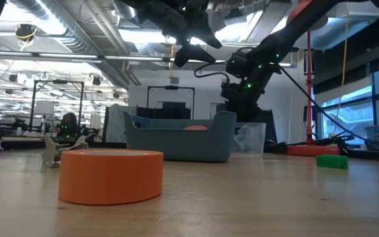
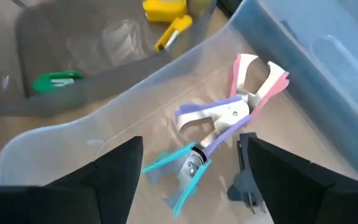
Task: Pick and place Stapler, Stapler remover, tape
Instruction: Put the orange tape into the blue bin
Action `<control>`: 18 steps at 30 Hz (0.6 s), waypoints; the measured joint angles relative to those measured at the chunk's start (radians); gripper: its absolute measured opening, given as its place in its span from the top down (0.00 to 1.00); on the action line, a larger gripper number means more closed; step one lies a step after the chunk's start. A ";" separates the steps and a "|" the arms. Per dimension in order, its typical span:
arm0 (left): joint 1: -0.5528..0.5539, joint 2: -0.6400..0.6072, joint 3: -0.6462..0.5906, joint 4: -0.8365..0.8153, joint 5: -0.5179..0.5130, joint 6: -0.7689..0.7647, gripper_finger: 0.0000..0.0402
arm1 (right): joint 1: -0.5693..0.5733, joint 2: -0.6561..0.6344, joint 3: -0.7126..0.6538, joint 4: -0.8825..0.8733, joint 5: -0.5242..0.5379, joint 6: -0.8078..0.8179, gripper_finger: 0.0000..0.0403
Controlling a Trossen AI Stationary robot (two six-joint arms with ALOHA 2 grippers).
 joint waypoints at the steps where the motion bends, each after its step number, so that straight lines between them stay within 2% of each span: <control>1: 0.000 0.000 0.000 -0.005 0.000 0.005 0.46 | 0.001 -0.011 0.000 0.004 0.000 0.000 0.28; 5: 0.003 -0.017 0.000 -0.086 -0.016 0.022 0.47 | 0.004 -0.086 0.000 -0.013 0.000 0.001 0.33; 12: -0.001 -0.161 0.001 -0.303 -0.187 0.116 0.50 | 0.024 -0.325 0.000 -0.169 0.053 0.037 0.43; 15: -0.009 -0.234 0.002 -0.368 -0.191 0.128 0.52 | 0.049 -0.427 0.000 -0.247 0.060 0.084 0.45; 18: -0.032 -0.312 -0.040 -0.422 -0.189 0.121 0.54 | 0.097 -0.517 0.000 -0.359 0.132 0.126 0.47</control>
